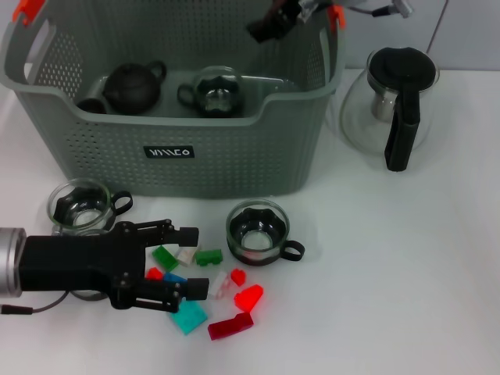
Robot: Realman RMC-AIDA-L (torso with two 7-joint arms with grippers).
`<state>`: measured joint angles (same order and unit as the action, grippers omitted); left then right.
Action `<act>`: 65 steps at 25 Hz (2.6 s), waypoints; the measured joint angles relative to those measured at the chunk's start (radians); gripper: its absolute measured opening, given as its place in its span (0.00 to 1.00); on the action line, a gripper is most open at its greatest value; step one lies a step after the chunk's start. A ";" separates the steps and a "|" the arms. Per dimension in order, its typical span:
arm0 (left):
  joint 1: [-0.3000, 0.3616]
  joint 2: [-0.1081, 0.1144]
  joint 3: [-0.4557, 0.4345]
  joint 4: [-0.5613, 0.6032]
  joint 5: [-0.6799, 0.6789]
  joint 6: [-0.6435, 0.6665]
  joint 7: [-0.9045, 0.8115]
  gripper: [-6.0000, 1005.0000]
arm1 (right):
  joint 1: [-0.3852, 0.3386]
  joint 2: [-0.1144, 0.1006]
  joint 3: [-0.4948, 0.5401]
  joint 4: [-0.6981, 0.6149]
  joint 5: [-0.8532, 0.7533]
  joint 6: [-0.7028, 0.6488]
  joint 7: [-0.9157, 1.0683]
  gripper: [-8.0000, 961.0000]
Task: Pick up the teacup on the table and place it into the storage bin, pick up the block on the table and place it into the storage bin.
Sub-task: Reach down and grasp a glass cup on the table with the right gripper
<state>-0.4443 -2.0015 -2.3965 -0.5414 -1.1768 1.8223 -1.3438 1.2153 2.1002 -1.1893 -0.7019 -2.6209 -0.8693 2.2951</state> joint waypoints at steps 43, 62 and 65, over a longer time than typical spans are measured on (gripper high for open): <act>-0.056 0.017 0.020 -0.018 0.091 0.052 -0.057 0.92 | -0.296 0.000 -0.175 -0.434 0.155 -0.784 0.350 0.65; -0.006 0.018 0.011 -0.008 0.146 0.050 -0.063 0.92 | -0.209 0.004 -0.390 -0.363 0.225 -0.698 0.150 0.91; 0.004 0.014 0.010 -0.008 0.146 0.049 -0.063 0.92 | -0.195 0.006 -0.436 -0.350 0.232 -0.664 0.114 0.91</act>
<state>-0.4399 -1.9879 -2.3866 -0.5491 -1.0309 1.8711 -1.4066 1.0198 2.1059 -1.6249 -1.0522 -2.3888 -1.5336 2.4093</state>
